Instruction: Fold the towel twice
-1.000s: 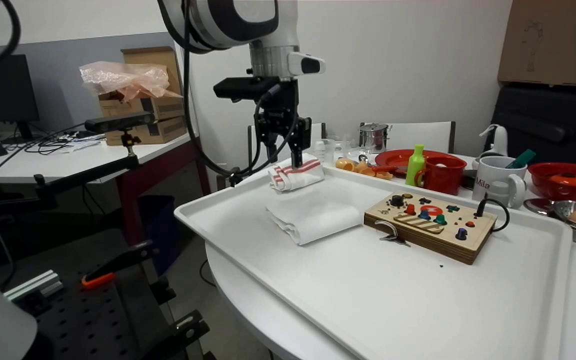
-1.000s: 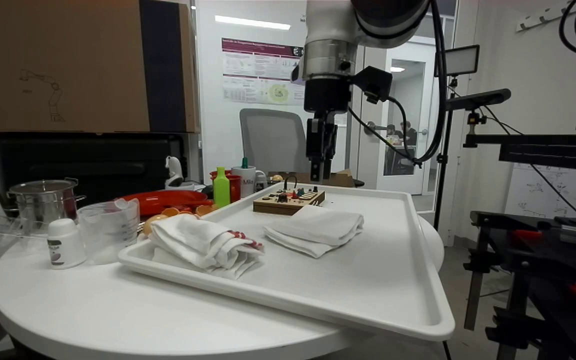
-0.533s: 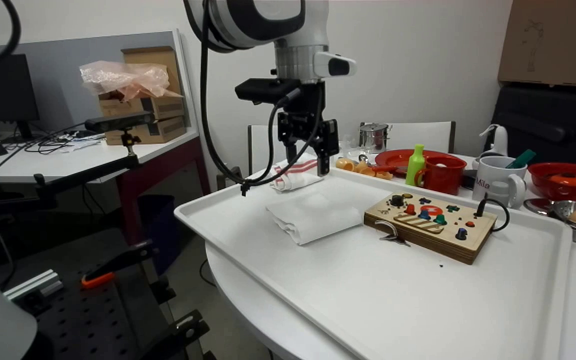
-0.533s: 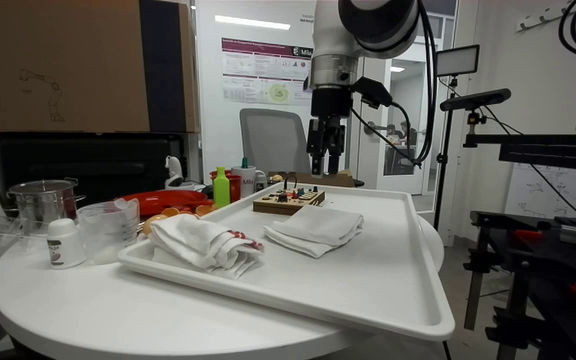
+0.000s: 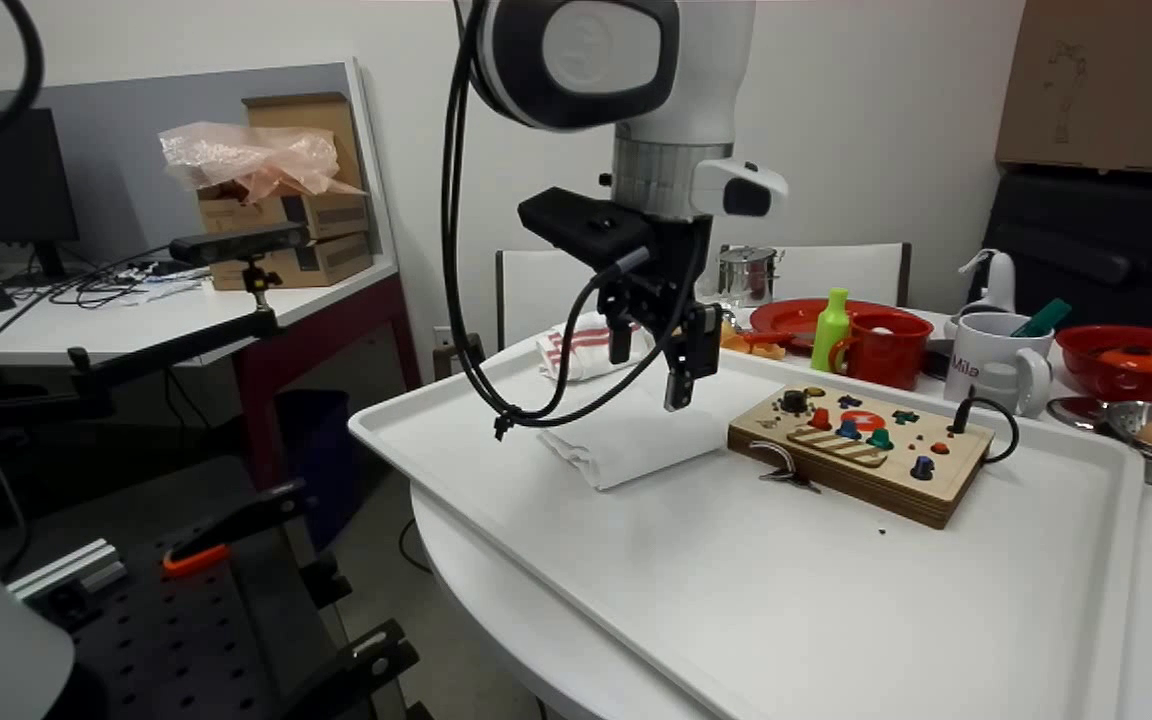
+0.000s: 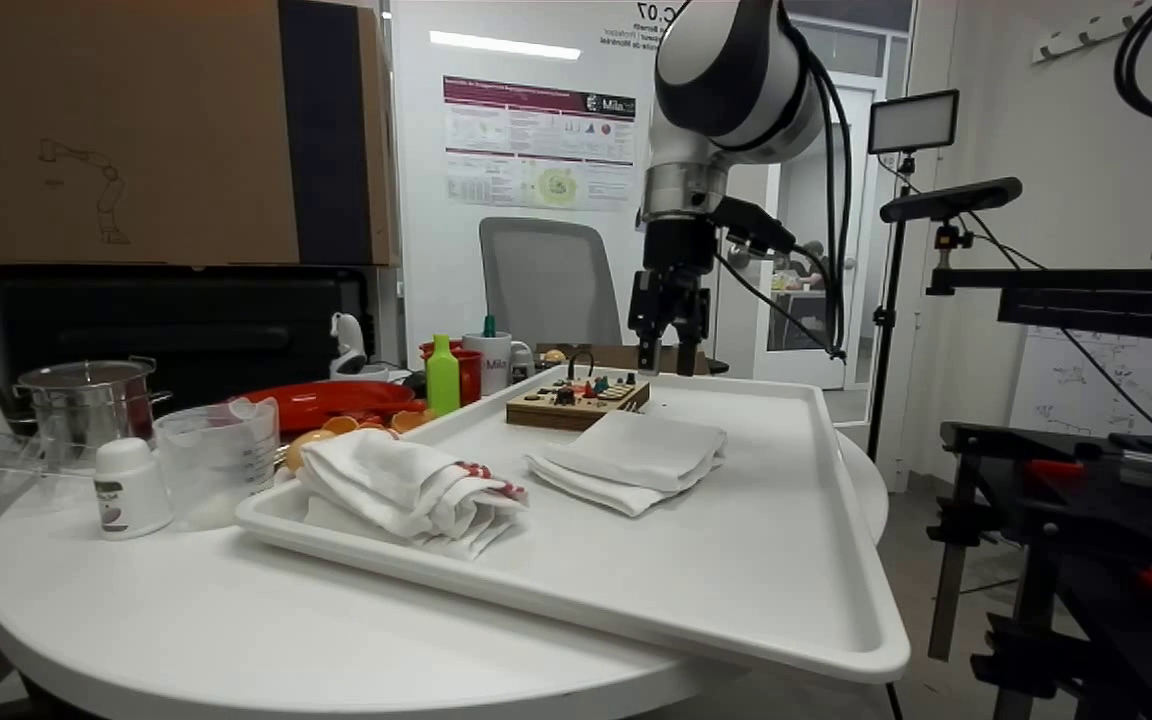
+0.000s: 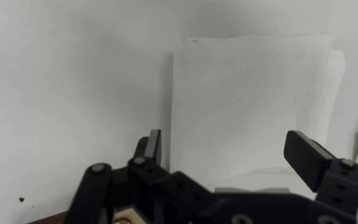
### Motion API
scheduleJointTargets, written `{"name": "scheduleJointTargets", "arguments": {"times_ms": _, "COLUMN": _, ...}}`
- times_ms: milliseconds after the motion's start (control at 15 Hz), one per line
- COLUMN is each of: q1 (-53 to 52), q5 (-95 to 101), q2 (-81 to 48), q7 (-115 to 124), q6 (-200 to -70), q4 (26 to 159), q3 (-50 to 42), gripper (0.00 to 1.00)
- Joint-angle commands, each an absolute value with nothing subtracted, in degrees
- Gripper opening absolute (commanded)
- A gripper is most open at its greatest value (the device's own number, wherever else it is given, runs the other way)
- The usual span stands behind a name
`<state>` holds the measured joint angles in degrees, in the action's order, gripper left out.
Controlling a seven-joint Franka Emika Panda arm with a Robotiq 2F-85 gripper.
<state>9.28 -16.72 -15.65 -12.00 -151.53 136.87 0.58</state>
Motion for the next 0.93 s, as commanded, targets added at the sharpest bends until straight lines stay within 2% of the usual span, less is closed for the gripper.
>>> {"name": "scheduleJointTargets", "arguments": {"times_ms": 0, "q1": 11.99, "q5": -20.69, "q2": -19.71, "q7": -16.52, "q6": -150.01, "q4": 133.86, "q3": 2.13, "gripper": 1.00}}
{"name": "scheduleJointTargets", "arguments": {"times_ms": 267, "q1": 14.06, "q5": -21.77, "q2": -23.13, "q7": -18.15, "q6": -149.48, "q4": 132.02, "q3": 3.17, "gripper": 1.00}}
{"name": "scheduleJointTargets", "arguments": {"times_ms": 333, "q1": 14.57, "q5": -22.17, "q2": -23.80, "q7": -18.34, "q6": -149.33, "q4": 131.53, "q3": 3.52, "gripper": 0.94}}
{"name": "scheduleJointTargets", "arguments": {"times_ms": 467, "q1": 15.31, "q5": -22.40, "q2": -25.02, "q7": -18.38, "q6": -149.03, "q4": 130.60, "q3": 3.94, "gripper": 0.90}}
{"name": "scheduleJointTargets", "arguments": {"times_ms": 533, "q1": 15.52, "q5": -22.27, "q2": -25.65, "q7": -18.24, "q6": -148.93, "q4": 130.17, "q3": 4.00, "gripper": 0.93}}
{"name": "scheduleJointTargets", "arguments": {"times_ms": 600, "q1": 15.80, "q5": -22.23, "q2": -26.18, "q7": -18.19, "q6": -148.79, "q4": 129.78, "q3": 4.12, "gripper": 0.91}}
{"name": "scheduleJointTargets", "arguments": {"times_ms": 867, "q1": 16.68, "q5": -22.08, "q2": -27.76, "q7": -18.02, "q6": -148.16, "q4": 128.77, "q3": 4.45, "gripper": 0.93}}
